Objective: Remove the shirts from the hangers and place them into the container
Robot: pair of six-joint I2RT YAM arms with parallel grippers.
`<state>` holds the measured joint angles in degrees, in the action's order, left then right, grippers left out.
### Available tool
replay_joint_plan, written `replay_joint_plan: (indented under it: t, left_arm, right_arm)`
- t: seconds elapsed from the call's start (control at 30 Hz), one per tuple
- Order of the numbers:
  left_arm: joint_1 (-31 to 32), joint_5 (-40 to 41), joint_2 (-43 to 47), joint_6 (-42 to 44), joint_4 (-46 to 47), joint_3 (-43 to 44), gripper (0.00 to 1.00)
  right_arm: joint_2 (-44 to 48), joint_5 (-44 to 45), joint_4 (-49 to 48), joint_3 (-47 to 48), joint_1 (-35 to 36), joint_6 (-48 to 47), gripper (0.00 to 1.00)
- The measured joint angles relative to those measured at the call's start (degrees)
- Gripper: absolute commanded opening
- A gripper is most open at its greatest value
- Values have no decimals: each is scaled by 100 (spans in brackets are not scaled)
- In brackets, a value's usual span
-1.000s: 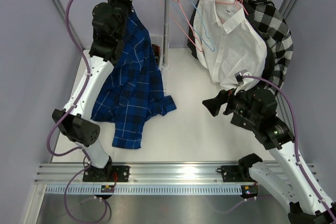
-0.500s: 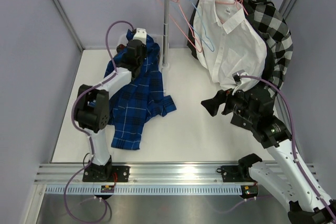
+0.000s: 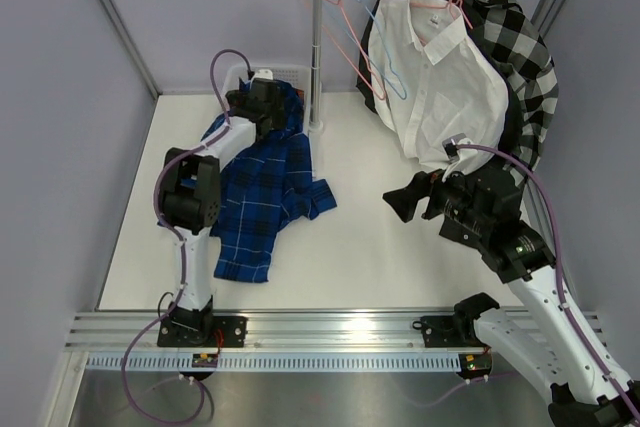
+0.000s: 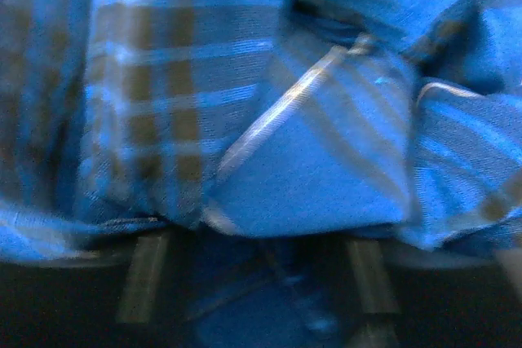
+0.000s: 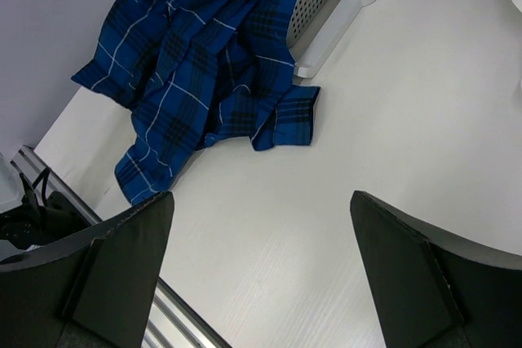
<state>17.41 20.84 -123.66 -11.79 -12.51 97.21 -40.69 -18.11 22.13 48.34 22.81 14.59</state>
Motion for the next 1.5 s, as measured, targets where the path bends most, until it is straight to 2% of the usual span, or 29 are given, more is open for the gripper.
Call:
replay_joint_plan:
  t: [0.03, 0.1, 0.23, 0.4, 0.57, 0.67, 0.73, 0.87, 1.0, 1.2, 1.33, 1.5]
  left_arm:
    - [-39, -24, 111, -20, -136, 2, 92]
    - [-94, -94, 317, -44, -321, 2, 99]
    - [-94, -188, 1073, 4, -697, 4, 99]
    - [-63, -334, 2734, 103, -813, -136, 99]
    - [-55, -341, 4854, 94, -540, -1609, 99]
    - [-59, -308, 5702, 66, -505, -2844, 99]
    - [-59, -304, 5952, 35, -564, -3578, 99]
    - [-59, -299, 6035, -160, -927, -4828, 99]
    - [-59, -214, 6273, -446, -1054, -5431, 99]
    - [-59, 367, 6000, -680, -632, -5569, 99]
    - [-59, 472, 5128, -721, -310, -5545, 99]
    - [-59, 398, 4116, -774, -348, -5355, 97]
  right_arm:
    - [2, 0, 0, 0, 0, 0, 99]
    - [15, 0, 0, -2, 0, 0, 99]
    - [74, -2, 0, -2, 0, 0, 99]
    - [175, -7, 0, -2, 0, 0, 99]
    - [258, -66, 0, -2, 0, 2, 99]
    - [284, -116, 0, -4, 0, 2, 99]
    - [310, -164, 0, -4, 0, 11, 99]
    - [389, -262, 0, -7, 0, 20, 99]
    - [474, -358, -2, -22, 0, 28, 99]
    - [560, -566, -42, -81, 0, 76, 99]
    - [592, -691, -90, -114, 0, 94, 100]
    - [621, -802, -151, -142, 0, 131, 100]
